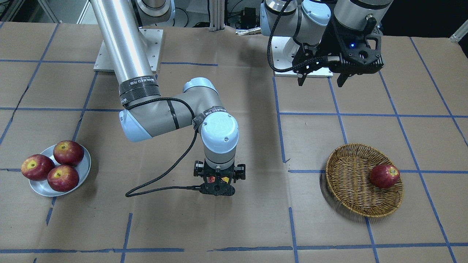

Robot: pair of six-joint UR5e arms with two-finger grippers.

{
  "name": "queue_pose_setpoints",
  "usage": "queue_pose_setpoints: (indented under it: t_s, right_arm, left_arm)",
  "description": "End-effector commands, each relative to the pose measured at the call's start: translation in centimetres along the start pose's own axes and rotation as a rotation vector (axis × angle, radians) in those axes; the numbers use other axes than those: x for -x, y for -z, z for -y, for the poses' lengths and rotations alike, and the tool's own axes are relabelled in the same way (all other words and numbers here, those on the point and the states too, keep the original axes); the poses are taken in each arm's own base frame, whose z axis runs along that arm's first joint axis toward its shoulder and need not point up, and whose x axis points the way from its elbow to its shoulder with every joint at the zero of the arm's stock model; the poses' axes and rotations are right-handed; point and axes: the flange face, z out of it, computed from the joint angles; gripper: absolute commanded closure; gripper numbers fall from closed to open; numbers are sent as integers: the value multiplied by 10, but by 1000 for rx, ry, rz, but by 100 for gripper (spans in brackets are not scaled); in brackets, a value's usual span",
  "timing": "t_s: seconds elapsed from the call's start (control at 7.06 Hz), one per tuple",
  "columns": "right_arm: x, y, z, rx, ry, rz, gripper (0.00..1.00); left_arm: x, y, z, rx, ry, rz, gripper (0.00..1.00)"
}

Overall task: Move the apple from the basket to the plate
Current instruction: 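Grasp the apple with the right gripper and carry it to the plate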

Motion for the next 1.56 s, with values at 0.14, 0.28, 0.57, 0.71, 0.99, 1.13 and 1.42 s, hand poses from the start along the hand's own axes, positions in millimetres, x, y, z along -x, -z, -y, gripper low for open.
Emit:
queue_pose_setpoints:
  t_s: [0.14,0.28,0.57,0.71,0.99,1.13,1.42]
  right_arm:
    - [-3,-13,4,13,-4,-11,37]
    - [-2,-12,4,13,-4,-8,54]
    - [-4,14,9,-23,-10,13,64]
    - [-7,44,8,-52,-13,29,64]
    - [-52,110,6,-61,-28,34,64]
    - [-94,134,15,-38,-7,25,64]
    - [-190,155,33,-26,57,16,64]
  left_arm:
    - [0,0,-1,7,-6,1,1]
    - [0,0,-1,7,-6,1,1]
    - [0,0,-1,7,-5,1,1]
    - [0,0,-1,7,-5,1,1]
    - [0,0,-1,7,-5,1,1]
    - [0,-1,0,9,-5,1,1]
    - [0,0,0,7,-5,-1,1]
